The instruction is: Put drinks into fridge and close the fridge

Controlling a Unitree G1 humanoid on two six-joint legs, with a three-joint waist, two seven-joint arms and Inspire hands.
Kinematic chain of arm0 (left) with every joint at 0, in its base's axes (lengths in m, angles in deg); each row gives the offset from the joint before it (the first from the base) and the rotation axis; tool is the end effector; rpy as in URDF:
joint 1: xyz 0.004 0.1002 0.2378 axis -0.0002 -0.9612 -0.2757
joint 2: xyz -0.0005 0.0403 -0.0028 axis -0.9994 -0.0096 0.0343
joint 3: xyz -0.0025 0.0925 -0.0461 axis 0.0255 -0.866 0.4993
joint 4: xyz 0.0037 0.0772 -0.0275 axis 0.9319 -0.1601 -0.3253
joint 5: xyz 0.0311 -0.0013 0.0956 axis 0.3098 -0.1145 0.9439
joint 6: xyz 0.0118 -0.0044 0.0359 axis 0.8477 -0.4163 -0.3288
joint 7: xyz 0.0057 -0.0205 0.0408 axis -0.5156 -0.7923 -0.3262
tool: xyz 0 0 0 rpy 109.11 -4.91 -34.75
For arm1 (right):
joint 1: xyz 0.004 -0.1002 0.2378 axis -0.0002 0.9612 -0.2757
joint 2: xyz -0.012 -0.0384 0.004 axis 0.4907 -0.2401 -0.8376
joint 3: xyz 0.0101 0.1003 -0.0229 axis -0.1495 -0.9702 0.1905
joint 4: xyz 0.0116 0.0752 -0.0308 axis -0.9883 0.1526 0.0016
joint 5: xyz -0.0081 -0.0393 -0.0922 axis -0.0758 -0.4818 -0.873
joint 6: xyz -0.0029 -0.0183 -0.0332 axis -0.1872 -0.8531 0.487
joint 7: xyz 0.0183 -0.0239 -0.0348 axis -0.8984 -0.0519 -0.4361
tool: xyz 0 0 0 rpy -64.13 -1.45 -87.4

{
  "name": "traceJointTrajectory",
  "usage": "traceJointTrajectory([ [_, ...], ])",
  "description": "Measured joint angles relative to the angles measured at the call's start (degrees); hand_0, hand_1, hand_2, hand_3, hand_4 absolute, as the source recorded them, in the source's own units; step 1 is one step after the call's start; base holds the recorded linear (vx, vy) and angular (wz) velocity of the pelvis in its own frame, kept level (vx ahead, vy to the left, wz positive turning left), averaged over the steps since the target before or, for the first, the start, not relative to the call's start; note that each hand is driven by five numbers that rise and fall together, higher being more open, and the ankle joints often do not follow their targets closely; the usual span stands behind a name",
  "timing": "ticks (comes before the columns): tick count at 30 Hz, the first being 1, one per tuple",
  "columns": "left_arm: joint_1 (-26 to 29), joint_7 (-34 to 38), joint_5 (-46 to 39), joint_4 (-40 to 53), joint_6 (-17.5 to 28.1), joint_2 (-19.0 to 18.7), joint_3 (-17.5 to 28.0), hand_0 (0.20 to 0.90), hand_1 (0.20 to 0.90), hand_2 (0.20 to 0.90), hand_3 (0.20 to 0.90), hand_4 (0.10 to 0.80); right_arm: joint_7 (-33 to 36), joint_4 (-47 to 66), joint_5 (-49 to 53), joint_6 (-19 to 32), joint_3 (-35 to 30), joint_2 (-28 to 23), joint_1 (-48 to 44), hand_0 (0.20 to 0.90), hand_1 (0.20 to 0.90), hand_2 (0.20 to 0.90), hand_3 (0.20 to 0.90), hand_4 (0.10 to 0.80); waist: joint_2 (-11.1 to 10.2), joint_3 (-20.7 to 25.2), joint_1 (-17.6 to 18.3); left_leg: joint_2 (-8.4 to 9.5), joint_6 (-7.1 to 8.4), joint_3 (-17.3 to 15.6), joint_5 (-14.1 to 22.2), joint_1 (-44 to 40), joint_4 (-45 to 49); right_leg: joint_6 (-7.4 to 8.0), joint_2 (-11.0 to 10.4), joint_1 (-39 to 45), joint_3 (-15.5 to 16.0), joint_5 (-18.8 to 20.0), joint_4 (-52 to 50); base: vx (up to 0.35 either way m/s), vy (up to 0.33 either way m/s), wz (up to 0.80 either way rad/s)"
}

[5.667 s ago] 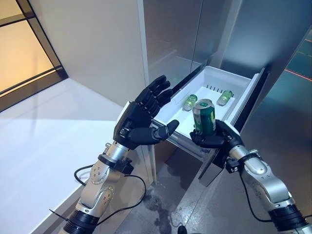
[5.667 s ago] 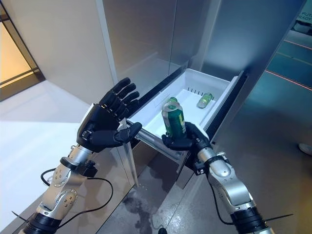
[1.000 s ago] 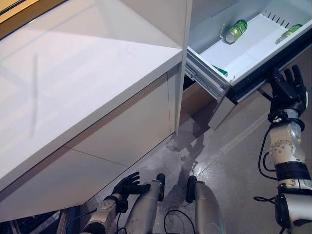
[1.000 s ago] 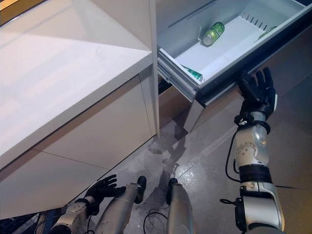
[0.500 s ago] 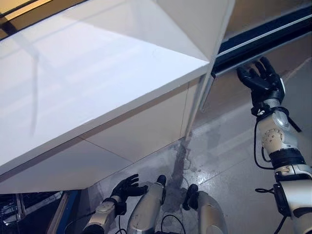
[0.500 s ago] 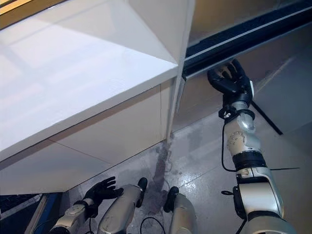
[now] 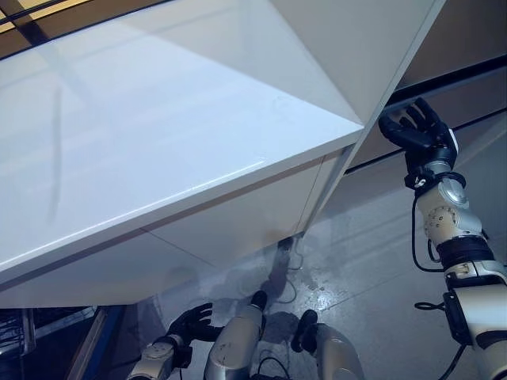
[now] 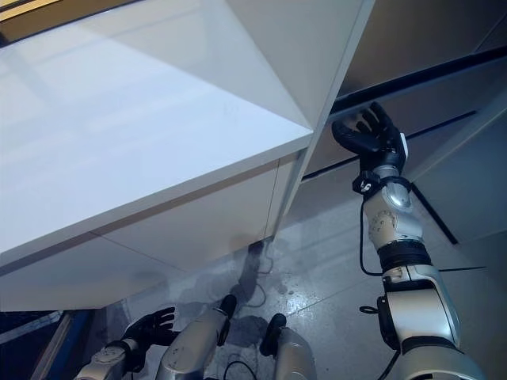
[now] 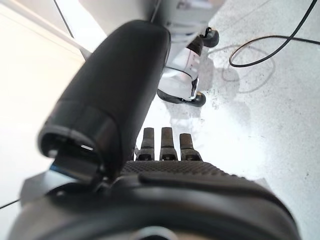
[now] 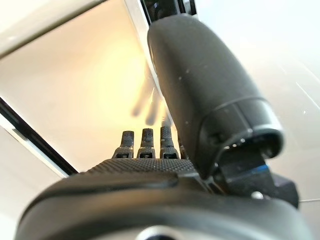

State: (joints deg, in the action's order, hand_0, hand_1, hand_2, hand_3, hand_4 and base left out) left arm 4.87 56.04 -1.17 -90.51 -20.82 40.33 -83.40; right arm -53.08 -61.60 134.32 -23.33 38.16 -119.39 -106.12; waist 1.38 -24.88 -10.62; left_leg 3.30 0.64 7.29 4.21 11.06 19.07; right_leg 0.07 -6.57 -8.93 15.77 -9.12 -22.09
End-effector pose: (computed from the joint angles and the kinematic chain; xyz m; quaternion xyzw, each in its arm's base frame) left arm 0.1324 0.2369 -0.0853 0.0466 0.4417 -0.0241 0.8956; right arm 0.3282 -0.2648 0.1637 0.1142 -0.0850 -0.1159 0.9830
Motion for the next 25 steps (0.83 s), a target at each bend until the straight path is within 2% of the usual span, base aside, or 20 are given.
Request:
traceJointTrajectory([
  [3, -1.73, 0.07, 0.04, 0.12, -0.44, -0.4, 0.94, 0.9, 0.9, 0.9, 0.9, 0.8, -0.14, 7.12, -1.76, 0.31, -0.86, 2.76, 6.87, 0.9, 0.9, 0.9, 0.9, 0.8, -1.54, 1.84, 0.69, -0.79, -0.37, -1.71, -0.62, -2.58, -3.24, 0.43, 0.95, 1.95, -1.66, 1.79, 4.19, 0.022, -0.01, -0.35],
  [6, -5.66, 0.07, 0.11, 0.1, -1.28, -0.38, 2.9, 0.9, 0.9, 0.9, 0.9, 0.8, -1.4, 14.43, -4.92, 0.56, -1.27, 7.74, 18.62, 0.9, 0.9, 0.9, 0.9, 0.8, -2.88, 5.81, 3.07, -1.27, -1.14, -4.04, -1.41, -6.37, -8.14, 1.4, 2.24, 5.32, -4.08, 4.22, 10.24, 0.005, -0.031, -0.41],
  [8, -6.91, 0.07, 0.13, 0.11, -1.71, -0.29, 3.05, 0.9, 0.9, 0.9, 0.9, 0.8, -1.94, 15.07, -5.96, 0.32, -1.19, 9.4, 23.48, 0.9, 0.9, 0.9, 0.9, 0.8, -3.02, 7.58, 4.25, -1.23, -1.62, -4.95, -1.74, -7.99, -10.3, 1.9, 2.33, 6.71, -4.98, 5.04, 12.64, -0.024, -0.028, -0.26],
  [11, -7.18, 0.0, 0.09, 0.46, -2.13, 0.81, 5.16, 0.9, 0.9, 0.9, 0.9, 0.8, -4.69, 14.6, -8.87, 0.2, -2.31, 11.67, 36.14, 0.9, 0.9, 0.9, 0.9, 0.8, -3.05, 11.53, 6.7, -1.05, -2.36, -6.14, -2.64, -10.79, -14.59, 2.7, 2.35, 9.32, -5.78, 6.77, 17.61, -0.062, -0.041, -0.19],
  [13, -7.43, -0.02, 0.1, 0.84, -2.13, 0.92, 5.31, 0.9, 0.9, 0.9, 0.9, 0.8, -5.78, 13.32, -10.16, -0.22, -2.22, 13.05, 40.11, 0.9, 0.9, 0.9, 0.9, 0.8, -2.96, 12.77, 7.55, -1.12, -2.49, -6.81, -2.98, -12.19, -16.4, 2.88, 2.55, 10.34, -6.85, 7.44, 19.3, -0.04, -0.025, -0.26],
  [17, -6.51, -1.45, 0.02, 1.5, -2.25, 1.45, 5.72, 0.9, 0.9, 0.9, 0.9, 0.8, -8.49, 6.12, -13.69, -1.29, -2.0, 13.99, 44.73, 0.9, 0.9, 0.9, 0.9, 0.8, -2.8, 14.81, 10.94, -1.11, -2.56, -7.18, -4.06, -15.15, -19.73, 3.19, 2.73, 13.13, -6.95, 8.79, 22.81, -0.03, -0.022, -0.06],
  [21, -6.69, -2.29, 0.03, -0.12, -2.22, 1.85, 5.84, 0.9, 0.9, 0.9, 0.9, 0.8, -10.32, -3.39, -16.26, -2.46, -2.0, 16.71, 48.06, 0.9, 0.9, 0.9, 0.9, 0.8, -2.73, 18.08, 10.9, -1.5, -2.2, -7.64, -4.45, -16.23, -21.73, 2.95, 3.26, 14.24, -6.96, 9.16, 24.6, 0.001, -0.02, -0.03],
  [25, -6.7, -2.36, 0.05, -3.6, -2.11, 2.89, 5.84, 0.9, 0.9, 0.9, 0.9, 0.8, -12.29, -11.5, -19.95, -3.42, -1.63, 18.75, 49.16, 0.9, 0.9, 0.9, 0.9, 0.8, -2.14, 18.78, 10.87, -1.66, -2.1, -7.66, -4.56, -17.05, -22.11, 2.8, 3.46, 15.14, -6.97, 9.41, 25.51, 0.0, 0.0, 0.0],
])
